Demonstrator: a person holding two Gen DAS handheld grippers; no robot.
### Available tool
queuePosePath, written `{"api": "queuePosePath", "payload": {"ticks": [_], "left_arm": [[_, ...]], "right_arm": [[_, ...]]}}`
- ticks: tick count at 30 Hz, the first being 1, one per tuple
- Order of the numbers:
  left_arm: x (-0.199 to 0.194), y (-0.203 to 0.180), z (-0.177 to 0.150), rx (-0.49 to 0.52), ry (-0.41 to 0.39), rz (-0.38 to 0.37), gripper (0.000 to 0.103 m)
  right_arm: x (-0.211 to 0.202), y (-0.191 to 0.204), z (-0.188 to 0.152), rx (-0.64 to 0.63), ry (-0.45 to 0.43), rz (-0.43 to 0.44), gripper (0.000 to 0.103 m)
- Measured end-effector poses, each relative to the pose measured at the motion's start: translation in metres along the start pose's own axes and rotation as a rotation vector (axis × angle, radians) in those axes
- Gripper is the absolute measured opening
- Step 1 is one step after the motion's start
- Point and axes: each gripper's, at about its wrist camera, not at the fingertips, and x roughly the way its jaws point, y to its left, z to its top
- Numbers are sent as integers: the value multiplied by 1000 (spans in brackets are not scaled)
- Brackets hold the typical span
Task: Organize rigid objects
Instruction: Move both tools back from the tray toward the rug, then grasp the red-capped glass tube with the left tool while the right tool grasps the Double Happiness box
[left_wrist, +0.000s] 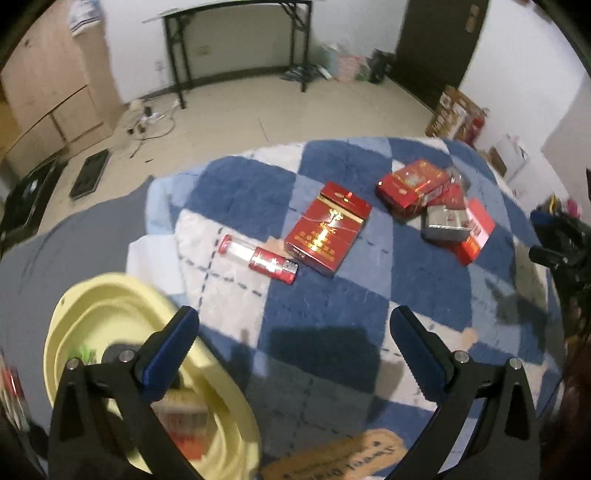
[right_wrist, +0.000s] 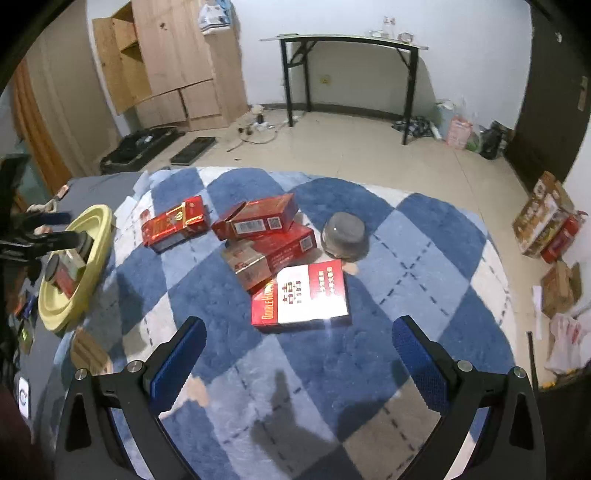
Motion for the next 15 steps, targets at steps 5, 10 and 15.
{"api": "queuePosePath", "payload": {"ticks": [5, 10, 15], "left_arm": [[38, -10, 18, 176, 63, 38, 103], [62, -8, 27, 283, 131, 79, 103], [75, 12, 31, 246, 140, 37, 103]], "right_arm": [[42, -9, 7, -46, 87, 18, 103], [82, -8, 9, -96, 150, -52, 103], [94, -15, 13, -62, 142, -31, 103]]}}
